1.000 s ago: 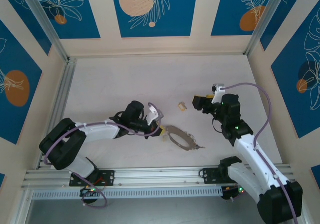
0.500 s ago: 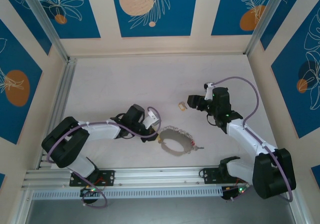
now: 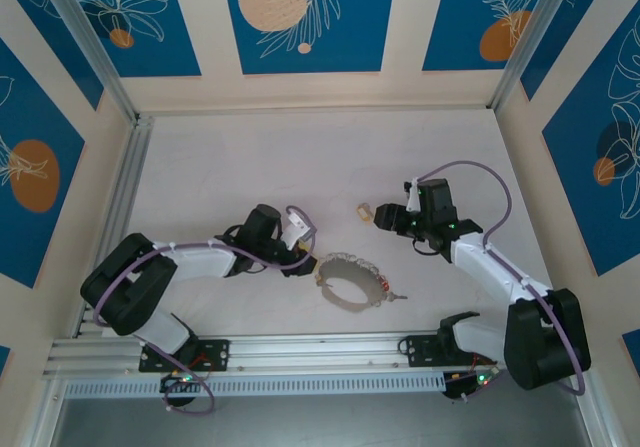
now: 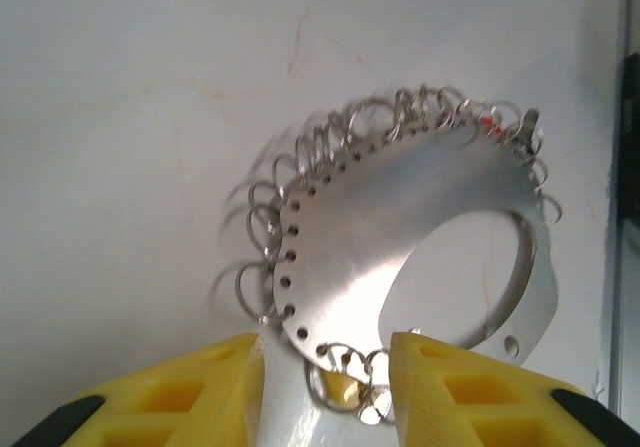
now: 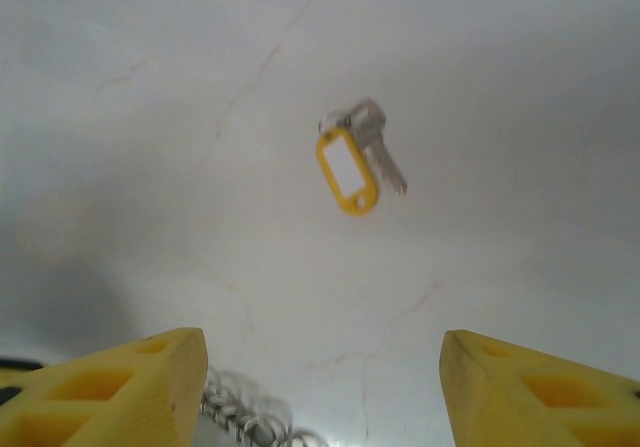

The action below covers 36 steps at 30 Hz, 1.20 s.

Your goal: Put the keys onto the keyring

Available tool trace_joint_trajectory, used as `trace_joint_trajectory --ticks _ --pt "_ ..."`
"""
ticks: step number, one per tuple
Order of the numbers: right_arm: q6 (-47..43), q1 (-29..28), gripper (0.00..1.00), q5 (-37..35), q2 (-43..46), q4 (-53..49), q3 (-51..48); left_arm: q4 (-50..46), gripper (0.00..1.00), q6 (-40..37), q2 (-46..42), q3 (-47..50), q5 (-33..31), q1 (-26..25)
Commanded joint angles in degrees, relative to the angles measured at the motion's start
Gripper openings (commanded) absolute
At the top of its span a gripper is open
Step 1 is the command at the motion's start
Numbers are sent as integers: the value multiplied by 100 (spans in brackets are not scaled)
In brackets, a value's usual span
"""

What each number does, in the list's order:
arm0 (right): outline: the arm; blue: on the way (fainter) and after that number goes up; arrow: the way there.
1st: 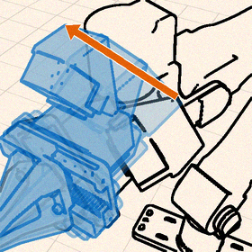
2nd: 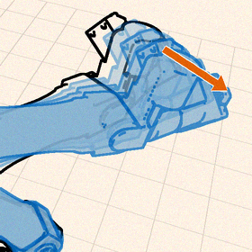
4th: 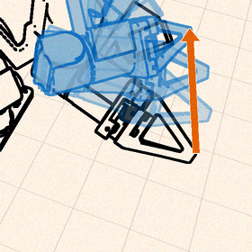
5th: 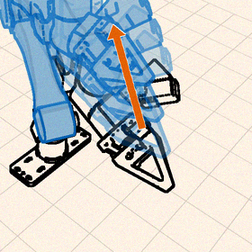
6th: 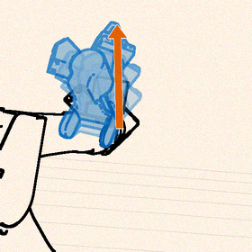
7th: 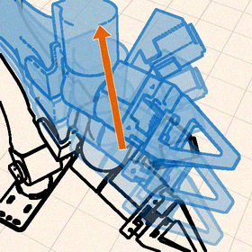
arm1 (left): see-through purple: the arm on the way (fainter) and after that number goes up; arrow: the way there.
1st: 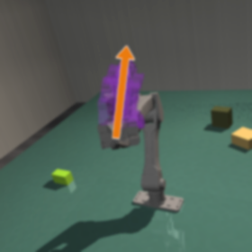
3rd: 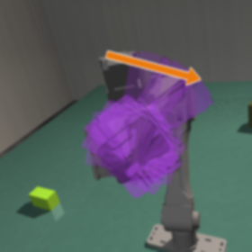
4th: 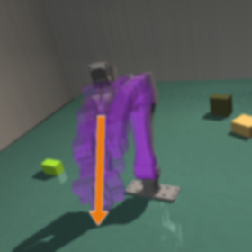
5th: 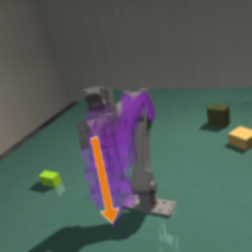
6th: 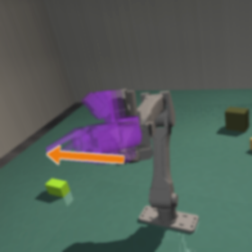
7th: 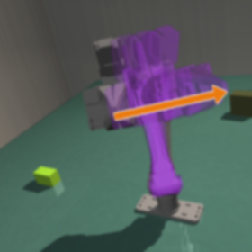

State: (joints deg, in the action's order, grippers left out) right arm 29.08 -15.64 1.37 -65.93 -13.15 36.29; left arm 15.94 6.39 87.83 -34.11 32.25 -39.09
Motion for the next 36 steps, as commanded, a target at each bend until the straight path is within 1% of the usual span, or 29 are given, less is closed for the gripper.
trace_joint_trajectory --ticks 1,3,4,6,8,9,11,13,14,19,23,27,29,36 --pt "67 -330 61 -235 339 -1128 256 952 40 329 80 78 311 90" --pt "79 -553 59 -415 523 -1479 243 1447 44 519 233 135 403 116" --pt "90 -697 57 -519 619 -1626 224 1677 55 602 329 150 499 128" --pt "106 -932 52 -693 740 -1797 219 1937 67 668 480 125 607 145" --pt "73 -1216 49 -907 785 -1905 194 2153 72 708 558 156 643 170" --pt "79 -1296 49 -971 763 -1927 185 2257 77 743 559 185 671 195" --pt "115 -1363 49 -946 660 -1877 128 2319 86 755 488 225 675 278" --pt "123 -1383 48 -898 515 -1749 106 2114 95 646 345 229 589 351" --pt "116 -1402 48 -865 444 -1673 97 1986 97 583 249 234 513 374" --pt "124 -1387 46 -831 65 -1640 33 1803 100 547 -33 293 234 456" --pt "132 -1342 44 -770 -154 -1768 89 1884 100 595 -24 291 187 495" --pt "342 -1324 42 -765 -194 -1993 63 2006 100 683 -46 341 161 495" --pt "462 -1377 41 -755 -145 -2104 66 2084 100 725 -89 389 149 496" --pt "854 -1727 39 -1179 -25 -2760 210 2468 100 855 -180 605 94 491"
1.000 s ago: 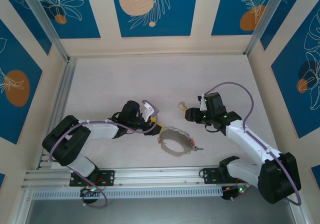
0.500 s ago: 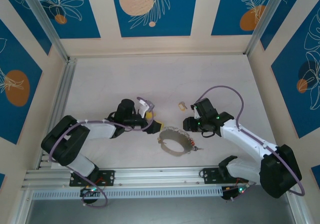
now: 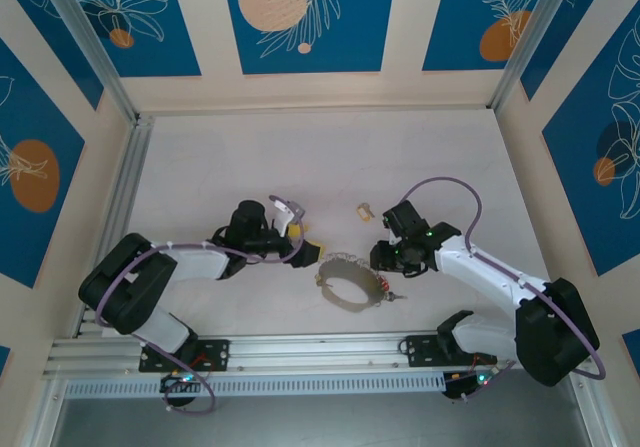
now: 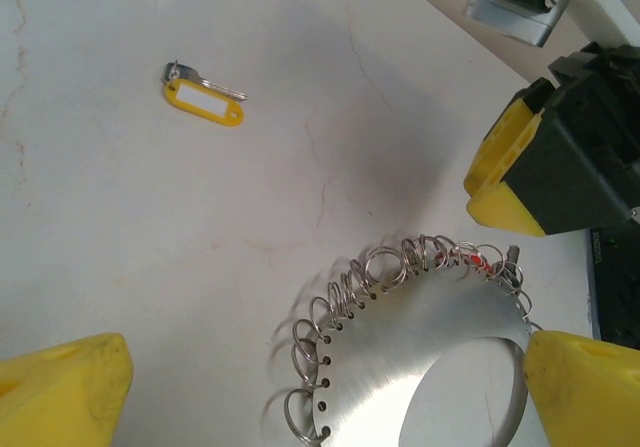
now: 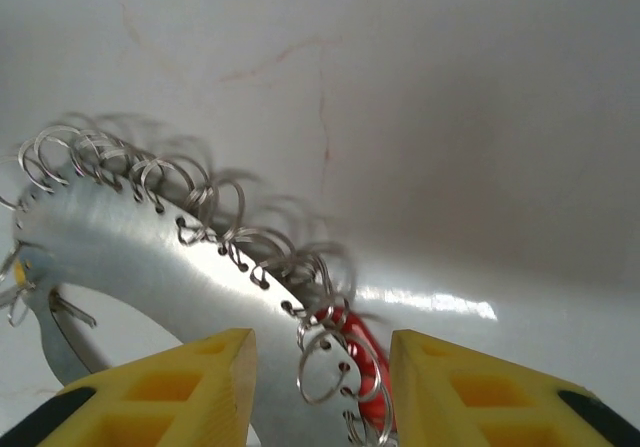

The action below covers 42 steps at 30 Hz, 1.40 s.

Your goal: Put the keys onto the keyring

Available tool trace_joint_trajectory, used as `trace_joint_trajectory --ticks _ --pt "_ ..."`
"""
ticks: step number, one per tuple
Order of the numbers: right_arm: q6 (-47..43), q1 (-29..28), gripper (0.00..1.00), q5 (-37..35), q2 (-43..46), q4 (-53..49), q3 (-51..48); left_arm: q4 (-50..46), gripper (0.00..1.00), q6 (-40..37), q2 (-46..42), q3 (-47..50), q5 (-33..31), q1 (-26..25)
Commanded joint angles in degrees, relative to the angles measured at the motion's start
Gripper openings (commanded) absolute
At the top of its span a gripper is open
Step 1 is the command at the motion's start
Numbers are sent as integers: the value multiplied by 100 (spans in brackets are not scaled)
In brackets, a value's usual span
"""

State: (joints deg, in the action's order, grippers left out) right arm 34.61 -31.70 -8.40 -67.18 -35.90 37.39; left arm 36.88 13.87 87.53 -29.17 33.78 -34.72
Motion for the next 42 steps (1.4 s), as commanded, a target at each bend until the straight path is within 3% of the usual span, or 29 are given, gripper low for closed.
trace_joint_trajectory --ticks 1,12,28,42 --pt "379 -211 38 -267 112 -570 101 429 100 124 -162 145 -54 54" --pt "415 -482 36 -667 -28 -135 204 693 100 168 -498 468 -92 60" --pt "-491 68 39 700 -1054 712 355 1073 100 367 -649 636 8 63" --pt "-576 186 48 1207 -1287 935 229 1272 100 509 -692 667 24 98"
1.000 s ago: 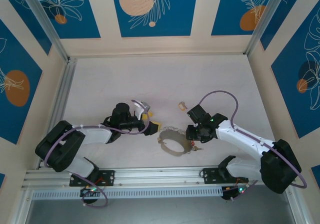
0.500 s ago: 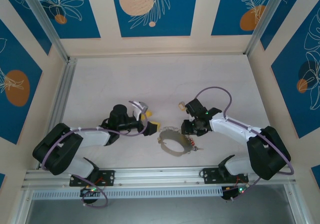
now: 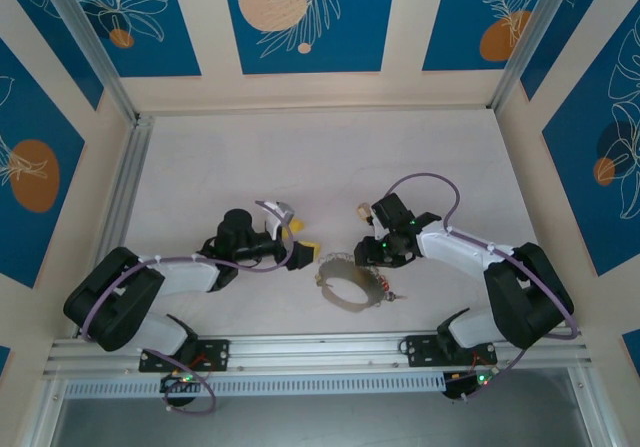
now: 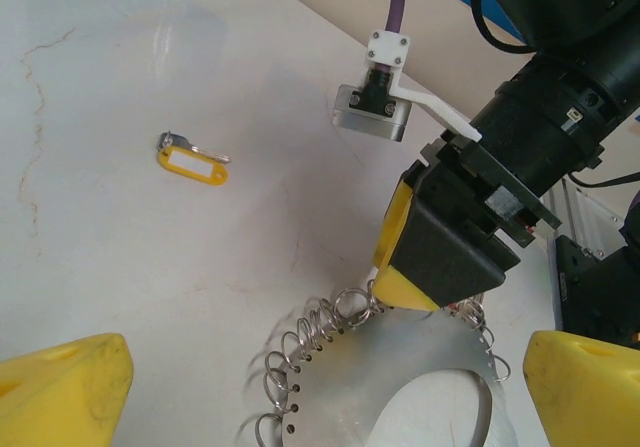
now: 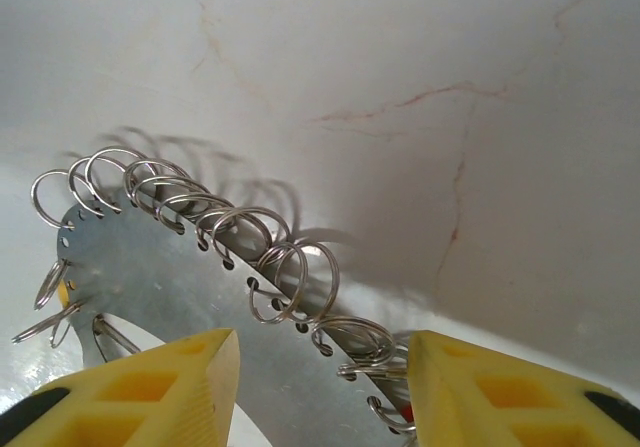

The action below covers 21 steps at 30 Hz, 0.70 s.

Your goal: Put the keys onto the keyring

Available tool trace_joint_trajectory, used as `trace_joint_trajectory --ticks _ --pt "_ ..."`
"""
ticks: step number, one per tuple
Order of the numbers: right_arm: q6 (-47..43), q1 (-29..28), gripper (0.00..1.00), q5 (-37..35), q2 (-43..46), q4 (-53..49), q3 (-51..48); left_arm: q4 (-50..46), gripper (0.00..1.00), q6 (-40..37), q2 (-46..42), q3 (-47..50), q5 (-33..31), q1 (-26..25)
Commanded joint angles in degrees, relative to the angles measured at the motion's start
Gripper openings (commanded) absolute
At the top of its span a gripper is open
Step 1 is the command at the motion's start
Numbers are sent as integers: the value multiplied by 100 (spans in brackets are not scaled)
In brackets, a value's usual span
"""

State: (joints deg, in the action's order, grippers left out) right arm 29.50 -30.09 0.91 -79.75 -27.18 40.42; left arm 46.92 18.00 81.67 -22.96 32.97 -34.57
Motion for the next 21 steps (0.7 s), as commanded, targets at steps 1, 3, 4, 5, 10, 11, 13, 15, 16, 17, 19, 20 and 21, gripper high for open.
trace_joint_trajectory --ticks 1,3,4,5,10,11,13,15,16,17,19,20,21 --pt "-58 21 48 284 -42 66 -95 297 100 113 -100 47 117 91" --pt "-36 28 48 309 -67 64 -134 355 100 155 -121 57 123 108" --pt "-27 29 49 308 -52 64 -126 383 100 176 -128 63 132 122" --pt "-23 22 49 295 -46 56 -124 409 100 191 -132 72 133 139" --pt "84 20 53 279 -109 25 -121 472 100 238 -138 90 167 176" --pt "118 5 54 276 -124 12 -126 484 100 246 -140 90 170 181" --pt "161 -38 56 261 -144 44 -149 548 100 270 -124 103 179 196" --pt "171 -48 56 275 -179 48 -149 618 100 296 -86 108 199 208" --pt "166 -50 56 286 -183 49 -149 646 100 308 -68 112 223 215" --pt "162 -68 55 300 -182 46 -160 673 100 318 -62 108 231 224" --pt "184 -96 54 333 -159 21 -175 685 100 328 -78 126 255 240" --pt "196 -110 53 355 -123 25 -191 683 100 331 -94 133 250 247" --pt "222 -128 53 390 -80 20 -221 685 100 336 -115 147 252 252"
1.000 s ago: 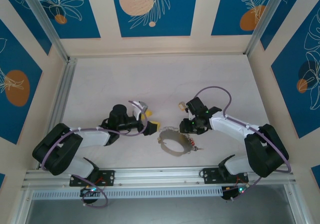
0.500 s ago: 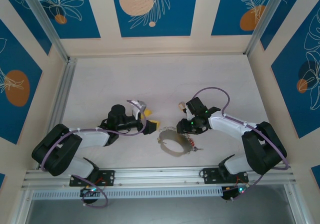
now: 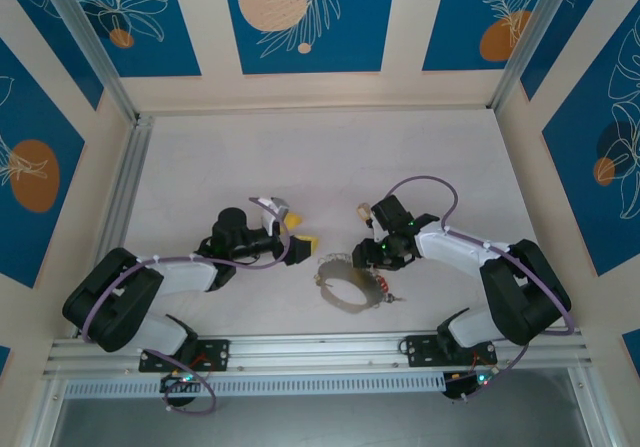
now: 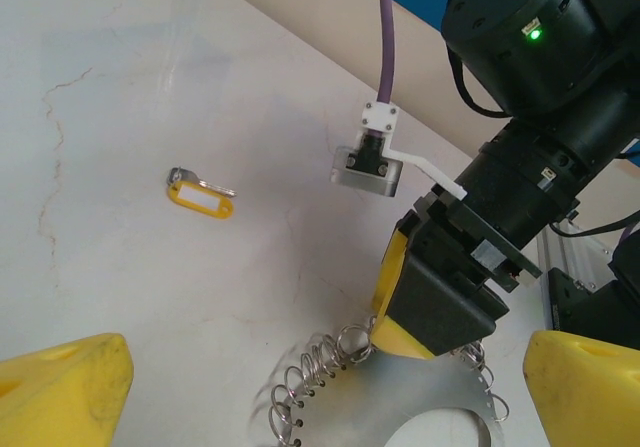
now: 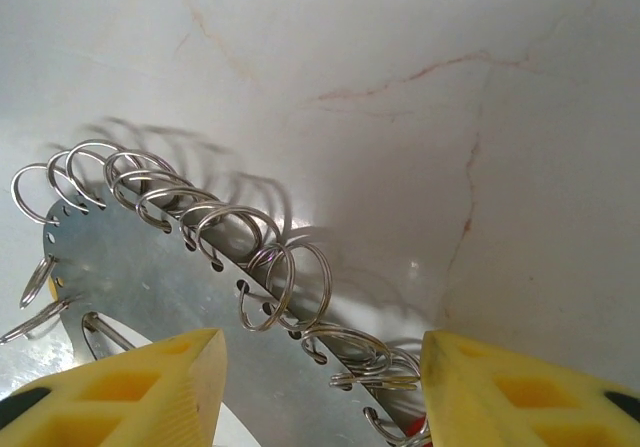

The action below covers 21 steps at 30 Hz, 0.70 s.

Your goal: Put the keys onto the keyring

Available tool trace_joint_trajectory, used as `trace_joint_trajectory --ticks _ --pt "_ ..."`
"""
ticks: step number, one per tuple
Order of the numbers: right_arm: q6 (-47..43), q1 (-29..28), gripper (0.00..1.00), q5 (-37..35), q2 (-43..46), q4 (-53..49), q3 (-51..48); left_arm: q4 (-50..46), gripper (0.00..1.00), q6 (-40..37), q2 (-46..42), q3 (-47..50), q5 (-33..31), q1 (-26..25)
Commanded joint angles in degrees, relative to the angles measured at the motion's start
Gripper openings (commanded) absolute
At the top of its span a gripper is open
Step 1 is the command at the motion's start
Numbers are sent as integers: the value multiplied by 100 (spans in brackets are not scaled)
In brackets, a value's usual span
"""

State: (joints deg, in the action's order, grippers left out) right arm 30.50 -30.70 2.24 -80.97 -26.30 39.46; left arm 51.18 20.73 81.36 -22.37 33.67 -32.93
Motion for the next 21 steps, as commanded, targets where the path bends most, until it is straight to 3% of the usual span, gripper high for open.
trace_joint_trajectory --ticks 1,21 --pt "134 -86 53 289 73 -67 -140 269 100 56 -94 100 176 96" --pt "452 -586 46 -68 557 -296 -399 369 100 158 -329 242 218 128"
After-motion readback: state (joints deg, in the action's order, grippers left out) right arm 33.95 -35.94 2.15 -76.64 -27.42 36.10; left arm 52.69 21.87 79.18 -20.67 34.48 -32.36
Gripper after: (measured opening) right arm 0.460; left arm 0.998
